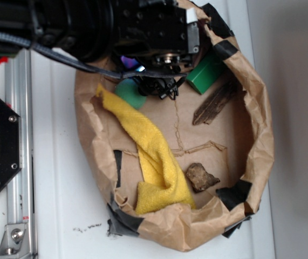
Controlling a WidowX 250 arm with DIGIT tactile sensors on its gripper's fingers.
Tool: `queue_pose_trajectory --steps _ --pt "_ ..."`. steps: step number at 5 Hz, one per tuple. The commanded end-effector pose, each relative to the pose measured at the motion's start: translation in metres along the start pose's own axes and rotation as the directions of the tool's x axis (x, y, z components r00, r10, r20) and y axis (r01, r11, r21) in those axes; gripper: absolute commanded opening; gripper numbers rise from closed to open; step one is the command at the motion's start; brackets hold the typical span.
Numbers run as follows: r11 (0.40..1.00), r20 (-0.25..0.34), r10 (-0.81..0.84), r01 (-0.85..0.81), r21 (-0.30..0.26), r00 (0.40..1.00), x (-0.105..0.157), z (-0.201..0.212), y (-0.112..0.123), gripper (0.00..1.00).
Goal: Grab the black box.
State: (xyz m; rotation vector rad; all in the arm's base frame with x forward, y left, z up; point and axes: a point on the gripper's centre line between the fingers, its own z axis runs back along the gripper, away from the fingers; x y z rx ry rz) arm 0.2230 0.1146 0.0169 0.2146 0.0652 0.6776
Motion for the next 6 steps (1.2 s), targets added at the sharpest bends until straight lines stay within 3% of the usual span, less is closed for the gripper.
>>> queue_pose_trajectory --steps 1,2,3,4,5,6 --pt "0.978 0.122 -0.082 0.104 -0.181 0.989 -0.012 0.043 -0.003 0.0" --pt "0.964 0.209 -0.113 0.158 -0.213 0.971 -0.018 0.073 -0.016 0.0" --pt "0.945 0.254 -0.116 0.185 -0.269 0.96 -0.012 0.093 -0.024 0.0" --pt "0.945 0.265 -0.129 0.199 -0.259 0.956 -0.008 0.098 -0.033 0.0" --pt "0.963 0.232 -0.119 0.169 -0.21 0.965 -0.008 0.082 -0.022 0.69" --pt "0.98 0.18 -0.09 0.12 -0.158 0.979 -0.006 0.056 0.003 1.0"
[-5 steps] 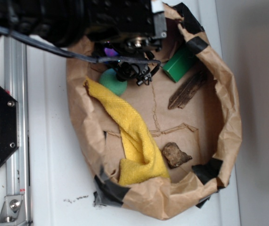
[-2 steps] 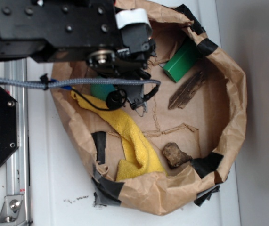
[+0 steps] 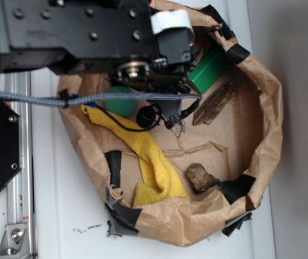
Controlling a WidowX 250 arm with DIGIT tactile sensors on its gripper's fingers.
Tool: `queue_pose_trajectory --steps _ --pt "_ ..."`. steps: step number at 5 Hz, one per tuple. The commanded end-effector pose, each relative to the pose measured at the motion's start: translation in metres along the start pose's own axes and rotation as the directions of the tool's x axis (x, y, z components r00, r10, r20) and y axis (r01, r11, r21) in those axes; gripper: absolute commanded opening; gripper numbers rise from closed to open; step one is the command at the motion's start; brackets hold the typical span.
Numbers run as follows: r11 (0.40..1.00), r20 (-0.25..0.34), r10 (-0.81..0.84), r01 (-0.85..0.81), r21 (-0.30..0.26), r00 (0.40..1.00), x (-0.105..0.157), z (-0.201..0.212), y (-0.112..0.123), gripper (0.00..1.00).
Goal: Grab the black box.
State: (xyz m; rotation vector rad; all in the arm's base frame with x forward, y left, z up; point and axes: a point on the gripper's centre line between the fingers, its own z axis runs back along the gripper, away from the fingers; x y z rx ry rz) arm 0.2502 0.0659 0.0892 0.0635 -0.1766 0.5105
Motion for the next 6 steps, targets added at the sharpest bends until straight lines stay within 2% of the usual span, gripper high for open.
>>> queue_pose_trajectory --steps 1,2,3,4,5,6 --pt "0.996 -0.026 0.002 0.0 0.089 1.0 -0.012 -0.029 0.062 1.0" --pt "0.991 -0.068 -0.065 0.073 0.116 0.996 -0.018 -0.049 0.079 1.0" --pt "0.981 -0.092 -0.143 0.154 0.116 0.985 -0.023 -0.059 0.088 1.0" --pt "0.979 -0.1 -0.197 0.201 0.036 0.975 -0.029 -0.066 0.105 1.0" --pt "0.963 -0.12 -0.27 0.27 -0.02 0.955 -0.023 -0.074 0.104 1.0" --pt "0.96 -0.158 -0.28 0.277 -0.046 0.947 -0.02 -0.083 0.103 1.0"
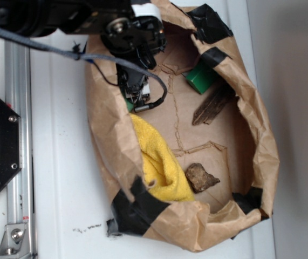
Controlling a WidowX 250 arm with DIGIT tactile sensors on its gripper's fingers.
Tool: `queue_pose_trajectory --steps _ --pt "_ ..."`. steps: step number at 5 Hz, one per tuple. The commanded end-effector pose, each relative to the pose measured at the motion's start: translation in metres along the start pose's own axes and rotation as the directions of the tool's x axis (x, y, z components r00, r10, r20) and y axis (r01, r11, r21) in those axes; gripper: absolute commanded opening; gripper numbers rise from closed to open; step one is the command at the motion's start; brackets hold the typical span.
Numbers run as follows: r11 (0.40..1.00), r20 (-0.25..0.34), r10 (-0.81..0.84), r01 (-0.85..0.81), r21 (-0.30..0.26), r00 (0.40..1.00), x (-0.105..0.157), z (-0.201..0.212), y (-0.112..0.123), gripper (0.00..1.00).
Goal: Grab the black box.
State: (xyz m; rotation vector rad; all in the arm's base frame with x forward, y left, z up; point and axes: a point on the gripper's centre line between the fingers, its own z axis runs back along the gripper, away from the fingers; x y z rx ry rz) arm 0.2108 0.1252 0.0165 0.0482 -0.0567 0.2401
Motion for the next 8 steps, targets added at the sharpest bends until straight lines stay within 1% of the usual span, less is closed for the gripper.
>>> queue_pose_trajectory --steps 1,2,3,4,5,6,7,8 --pt "0.998 -0.119 0.056 -0.053 0.027 0.991 -0.008 -0.022 0.025 0.0" --pt "0.998 -0.063 0.056 -0.054 0.038 0.996 -0.003 -0.008 0.021 0.0" --pt "0.993 -0.023 0.116 -0.116 0.005 0.993 0.006 0.02 0.003 0.0" --pt "0.969 0.06 0.234 -0.227 -0.102 0.97 0.021 0.071 -0.039 0.0" --pt "0.957 0.061 0.262 -0.251 -0.143 0.963 0.039 0.1 -0.07 0.0" --pt "0.99 0.052 0.133 -0.13 -0.056 0.99 0.057 0.122 -0.109 0.0" --pt "1.0 0.123 0.02 -0.018 -0.015 0.992 0.053 0.138 -0.1 0.0" --pt "1.0 0.149 0.013 -0.009 -0.026 0.989 0.044 0.155 -0.082 0.0"
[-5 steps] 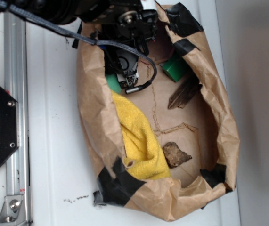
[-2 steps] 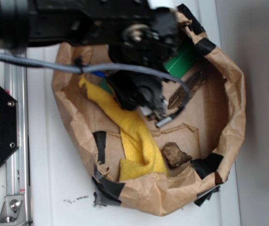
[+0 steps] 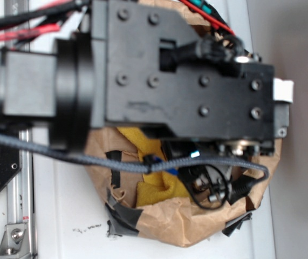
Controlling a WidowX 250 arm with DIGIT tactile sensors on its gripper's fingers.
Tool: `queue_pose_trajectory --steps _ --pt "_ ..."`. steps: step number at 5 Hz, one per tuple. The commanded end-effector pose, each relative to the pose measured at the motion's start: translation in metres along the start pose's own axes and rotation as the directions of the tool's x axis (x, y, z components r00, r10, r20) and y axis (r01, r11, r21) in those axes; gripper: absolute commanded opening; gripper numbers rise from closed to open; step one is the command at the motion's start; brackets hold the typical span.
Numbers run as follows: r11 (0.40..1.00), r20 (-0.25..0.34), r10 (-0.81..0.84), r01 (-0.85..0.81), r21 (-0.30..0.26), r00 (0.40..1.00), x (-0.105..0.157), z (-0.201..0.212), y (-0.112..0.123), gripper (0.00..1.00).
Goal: Grab the black box.
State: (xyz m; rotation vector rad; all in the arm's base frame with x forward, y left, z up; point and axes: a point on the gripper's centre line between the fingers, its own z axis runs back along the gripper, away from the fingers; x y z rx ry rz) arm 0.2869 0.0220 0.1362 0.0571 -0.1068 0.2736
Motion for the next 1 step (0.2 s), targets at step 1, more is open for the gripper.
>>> queue_pose_trajectory --steps 1 --pt "1.0 0.129 -0.027 0.028 -0.005 0.991 -0.0133 0.04 0.0376 0.0"
